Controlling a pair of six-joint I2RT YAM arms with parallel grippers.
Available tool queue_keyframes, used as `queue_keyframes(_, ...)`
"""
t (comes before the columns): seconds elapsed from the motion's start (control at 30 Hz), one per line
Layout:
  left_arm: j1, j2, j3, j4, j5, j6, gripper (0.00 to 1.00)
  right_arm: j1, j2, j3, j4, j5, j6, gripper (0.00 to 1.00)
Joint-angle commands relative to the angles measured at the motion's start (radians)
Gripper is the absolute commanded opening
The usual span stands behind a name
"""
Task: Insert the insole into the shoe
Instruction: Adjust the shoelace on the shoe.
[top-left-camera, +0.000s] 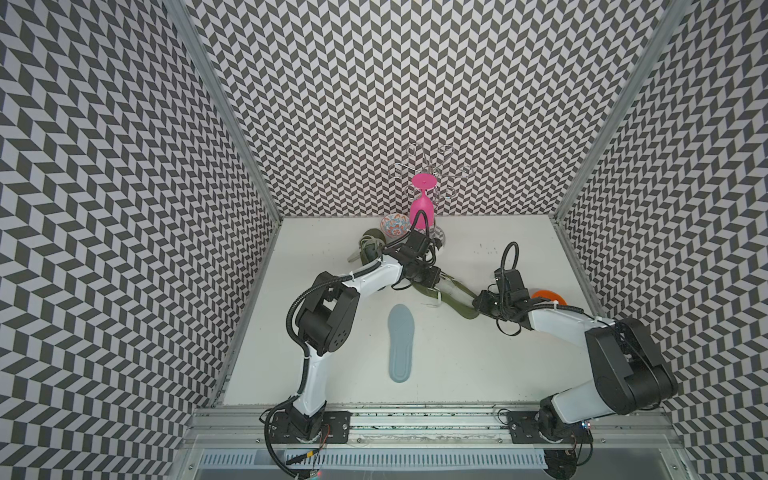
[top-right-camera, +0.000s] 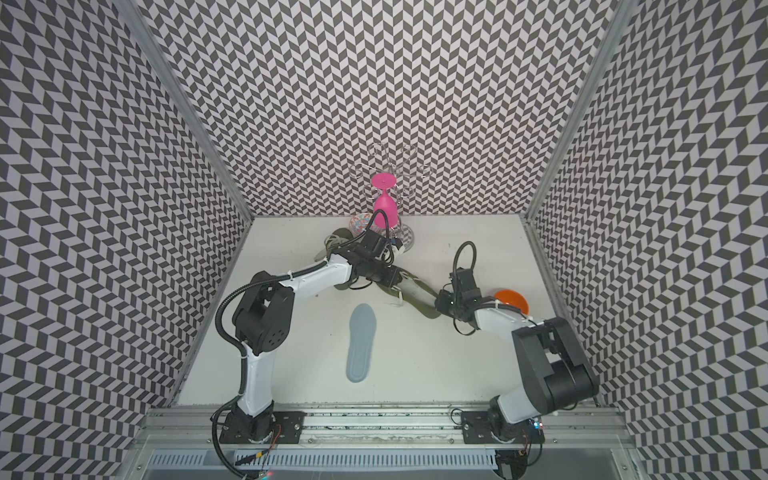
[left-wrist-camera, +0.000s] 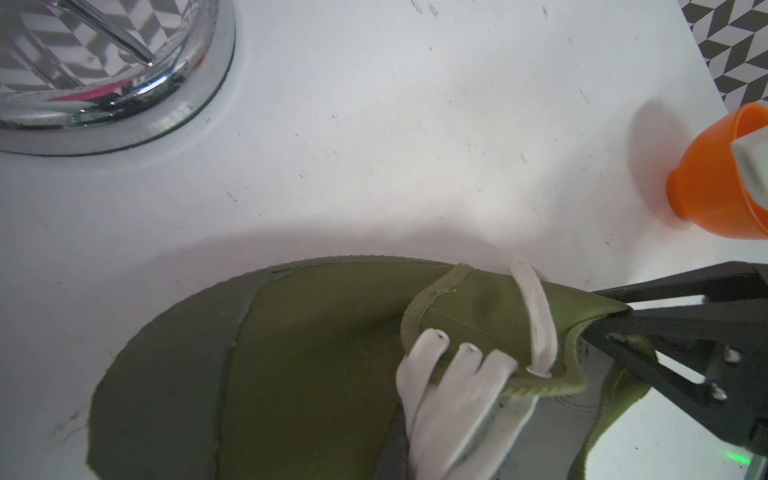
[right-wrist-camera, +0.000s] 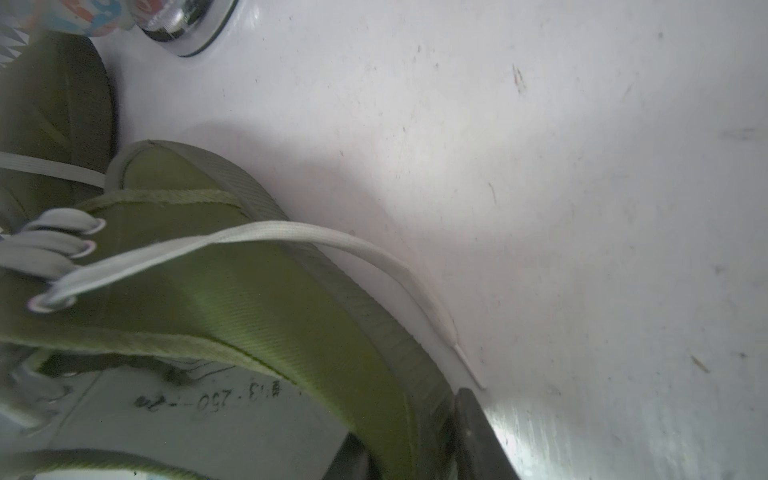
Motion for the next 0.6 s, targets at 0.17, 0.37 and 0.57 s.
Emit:
queue_keyframes(0.17,-0.014,0.007,0.061,0.017,-0.078,-0.050,0.05,-0.026,-0.002,0.037,-0.111,0.045,-0.025,0.32)
queue_keyframes(0.37,-0.049,0.015,0.100,-0.022,-0.107,-0.059,0.17,-0.027,-0.041,0.113,-0.179,-0.023,-0.089,0.49)
queue_keyframes(0.57,-0.090,0.061,0.161,-0.097,-0.215,-0.032,0.33,-0.028,-0.083,0.229,-0.267,-0.041,-0.119,0.57)
